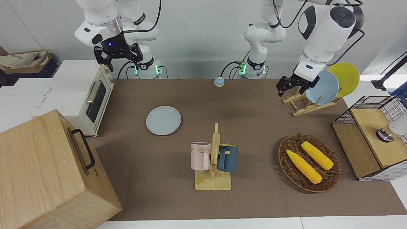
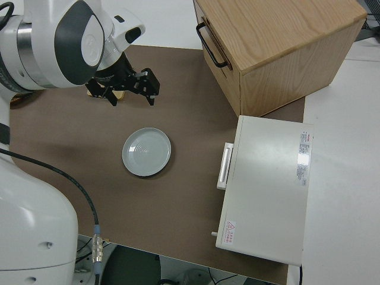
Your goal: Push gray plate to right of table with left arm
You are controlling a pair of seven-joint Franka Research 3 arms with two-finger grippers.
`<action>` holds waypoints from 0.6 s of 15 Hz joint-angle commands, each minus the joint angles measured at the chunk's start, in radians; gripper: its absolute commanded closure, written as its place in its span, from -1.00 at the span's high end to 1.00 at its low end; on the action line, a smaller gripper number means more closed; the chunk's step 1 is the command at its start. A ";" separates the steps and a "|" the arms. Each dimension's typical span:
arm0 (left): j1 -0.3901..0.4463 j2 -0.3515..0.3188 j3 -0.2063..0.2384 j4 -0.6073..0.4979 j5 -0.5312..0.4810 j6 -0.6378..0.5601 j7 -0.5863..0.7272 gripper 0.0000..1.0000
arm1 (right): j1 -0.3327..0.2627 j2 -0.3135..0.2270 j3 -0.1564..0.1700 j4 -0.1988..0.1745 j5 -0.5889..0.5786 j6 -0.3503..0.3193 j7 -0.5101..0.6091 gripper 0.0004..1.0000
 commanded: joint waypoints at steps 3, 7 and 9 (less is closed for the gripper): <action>0.097 -0.055 -0.006 -0.006 0.005 -0.025 0.194 1.00 | -0.020 -0.003 0.015 0.008 0.010 -0.014 0.002 0.97; 0.110 -0.106 -0.009 -0.052 0.002 -0.025 0.244 1.00 | -0.020 -0.003 0.015 0.008 0.010 -0.014 0.001 0.97; 0.108 -0.148 -0.009 -0.122 0.001 -0.002 0.244 1.00 | -0.020 -0.003 0.013 0.008 0.010 -0.014 0.002 0.97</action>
